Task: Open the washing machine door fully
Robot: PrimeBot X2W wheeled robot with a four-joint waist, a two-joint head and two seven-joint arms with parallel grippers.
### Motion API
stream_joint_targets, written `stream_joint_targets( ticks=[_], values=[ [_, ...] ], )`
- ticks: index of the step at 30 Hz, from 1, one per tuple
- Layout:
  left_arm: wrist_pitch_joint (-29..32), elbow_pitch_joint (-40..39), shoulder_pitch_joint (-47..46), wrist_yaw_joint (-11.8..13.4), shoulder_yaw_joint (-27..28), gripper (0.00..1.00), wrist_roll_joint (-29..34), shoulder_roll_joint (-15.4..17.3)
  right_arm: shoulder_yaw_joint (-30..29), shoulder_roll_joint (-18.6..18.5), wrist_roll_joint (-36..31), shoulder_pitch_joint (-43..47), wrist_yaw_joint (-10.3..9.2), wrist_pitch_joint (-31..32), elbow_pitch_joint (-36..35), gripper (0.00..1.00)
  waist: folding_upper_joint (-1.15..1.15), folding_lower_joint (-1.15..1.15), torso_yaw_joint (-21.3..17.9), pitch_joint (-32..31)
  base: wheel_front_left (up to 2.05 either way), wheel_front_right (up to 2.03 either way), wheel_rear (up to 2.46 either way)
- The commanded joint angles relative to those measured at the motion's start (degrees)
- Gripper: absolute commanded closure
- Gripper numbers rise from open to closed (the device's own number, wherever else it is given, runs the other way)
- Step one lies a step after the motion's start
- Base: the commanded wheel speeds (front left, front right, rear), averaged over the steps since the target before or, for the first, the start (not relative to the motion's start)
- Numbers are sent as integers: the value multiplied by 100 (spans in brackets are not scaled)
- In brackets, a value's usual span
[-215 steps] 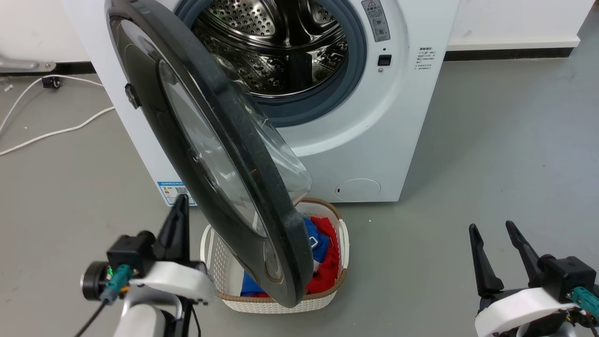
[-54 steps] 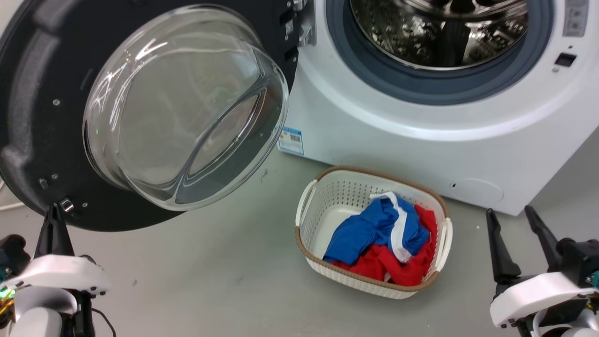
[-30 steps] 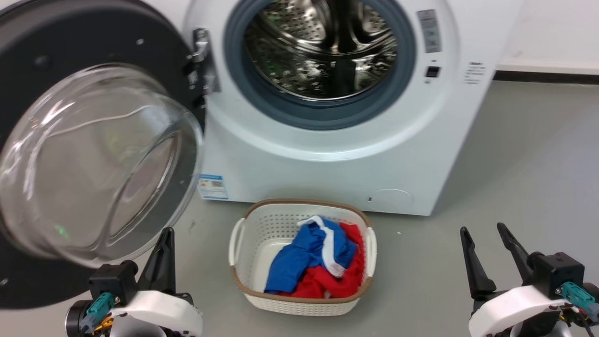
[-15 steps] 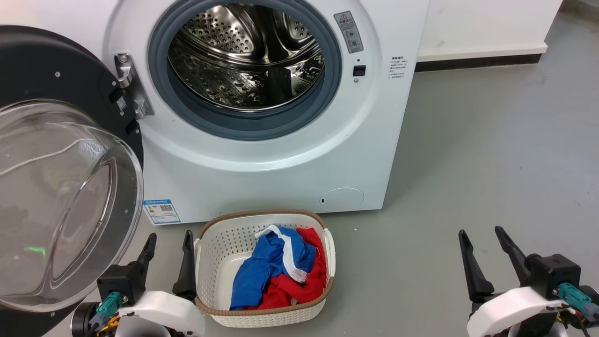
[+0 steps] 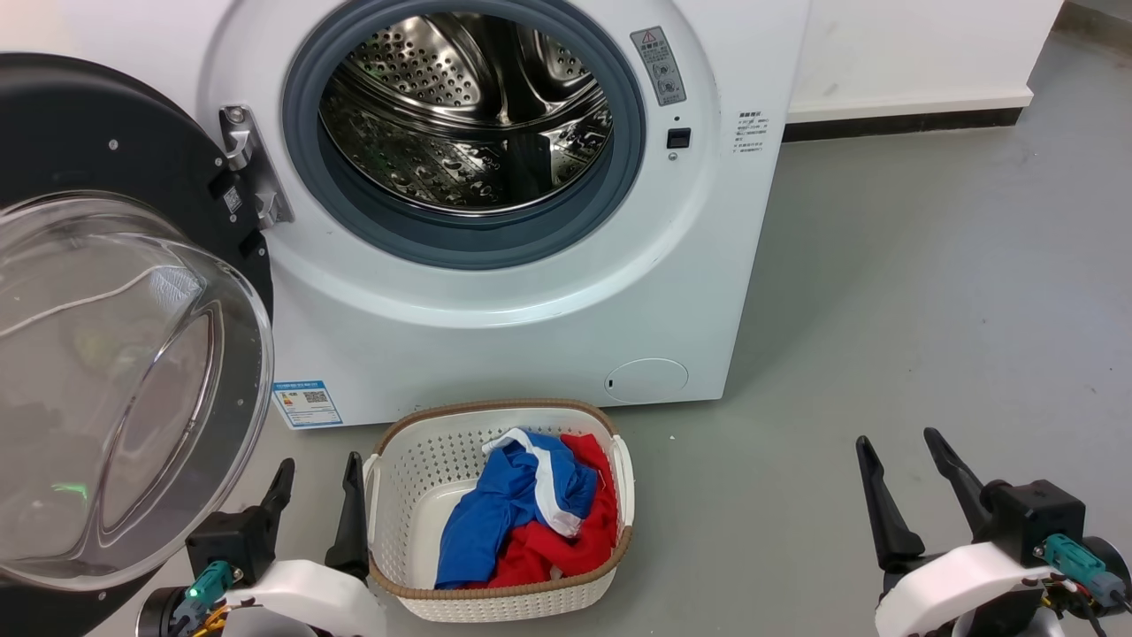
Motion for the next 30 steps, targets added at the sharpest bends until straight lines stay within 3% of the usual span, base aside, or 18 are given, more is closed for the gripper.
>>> stream_joint_targets(
  ticks=[1, 19, 20, 30],
  values=[
    [-39, 18, -25, -8, 5, 0, -20, 5, 2, -26, 37, -13, -1, -33, 18, 0, 0, 0, -3, 1, 0, 0, 0],
    [-145, 132, -103, -53, -30, 0, -72, -13, 4, -29, 46, 27, -1, -30, 39, 0, 0, 0, -3, 6, 0, 0, 0],
    [-108, 137, -22, -34, -24, 100, -48, -24, 7, -15, 26, 15, 0, -3, 44, 100, 0, 0, -4, 6, 0, 0, 0],
    [125, 241, -7, -204, 187, 100, -756, -199, -88, 13, 953, -38, 0, 141, 272, 100, 0, 0, 28, 16, 0, 0, 0]
  ],
)
